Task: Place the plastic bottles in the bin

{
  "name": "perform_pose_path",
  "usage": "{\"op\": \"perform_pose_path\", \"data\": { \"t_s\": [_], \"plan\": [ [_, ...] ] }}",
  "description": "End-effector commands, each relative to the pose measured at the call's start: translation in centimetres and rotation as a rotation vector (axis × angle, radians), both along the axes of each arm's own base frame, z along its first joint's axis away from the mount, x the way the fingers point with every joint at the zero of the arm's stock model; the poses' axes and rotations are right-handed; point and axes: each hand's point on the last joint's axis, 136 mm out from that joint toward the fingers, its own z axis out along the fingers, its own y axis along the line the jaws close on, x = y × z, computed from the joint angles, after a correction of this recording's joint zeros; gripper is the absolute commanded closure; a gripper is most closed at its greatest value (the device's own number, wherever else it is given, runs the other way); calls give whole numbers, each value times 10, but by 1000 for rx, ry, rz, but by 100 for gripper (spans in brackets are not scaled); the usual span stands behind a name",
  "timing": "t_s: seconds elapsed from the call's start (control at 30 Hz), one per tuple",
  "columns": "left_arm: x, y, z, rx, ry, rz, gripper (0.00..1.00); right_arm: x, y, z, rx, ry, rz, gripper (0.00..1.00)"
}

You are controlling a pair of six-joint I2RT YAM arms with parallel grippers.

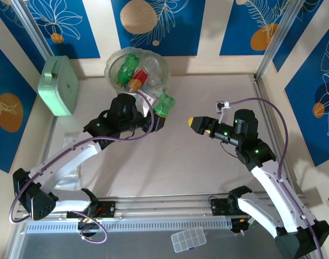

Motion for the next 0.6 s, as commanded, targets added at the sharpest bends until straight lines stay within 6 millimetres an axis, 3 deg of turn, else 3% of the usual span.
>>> {"op": "perform_pose_path", "data": {
  "t_s": [0.0, 0.17, 0.27, 0.37, 0.57],
  "plan": [
    [14, 13, 61, -101, -76, 83, 56, 2, -2, 9, -16, -31, -5, 13],
    [57, 53, 106, -143, -96, 275, 59, 6, 0, 10, -20, -29, 0, 13],
    [88, 83, 120, -170, -79, 395, 63, 7, 1, 10, -26, -29, 4, 13],
    [114, 104, 122, -161, -59, 476, 63, 8, 1, 11, -34, -31, 3, 13],
    [162, 133, 107, -59, -21, 597, 58, 10, 1, 9, -39, -22, 2, 13]
  ]
}}
